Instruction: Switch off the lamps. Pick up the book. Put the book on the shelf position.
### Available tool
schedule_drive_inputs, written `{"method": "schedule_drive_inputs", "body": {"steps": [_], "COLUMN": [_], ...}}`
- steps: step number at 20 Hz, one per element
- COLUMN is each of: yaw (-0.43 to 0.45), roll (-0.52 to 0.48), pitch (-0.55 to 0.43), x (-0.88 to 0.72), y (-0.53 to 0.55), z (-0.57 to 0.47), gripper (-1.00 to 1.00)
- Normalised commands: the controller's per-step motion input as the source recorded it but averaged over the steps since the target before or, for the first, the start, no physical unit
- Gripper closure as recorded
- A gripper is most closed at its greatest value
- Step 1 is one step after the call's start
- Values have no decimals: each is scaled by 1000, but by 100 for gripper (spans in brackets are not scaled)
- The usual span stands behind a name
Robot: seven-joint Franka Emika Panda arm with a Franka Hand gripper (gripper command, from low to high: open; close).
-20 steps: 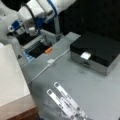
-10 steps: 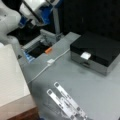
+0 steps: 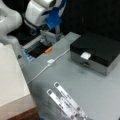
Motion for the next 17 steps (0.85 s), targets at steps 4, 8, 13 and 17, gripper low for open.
{"method": "schedule_drive_inputs", "body": {"steps": [4,8,13,17], "yaw": [-185,-145,-126,-101], "roll": [395,219,89,5], "pitch": [-361,-344,-292,-268], "x": [-116,-230,-221,-174], "y": [194,259,261,238], "z": [-232,-195,-153,-198], "gripper": [-100,-100,-100,-100]}}
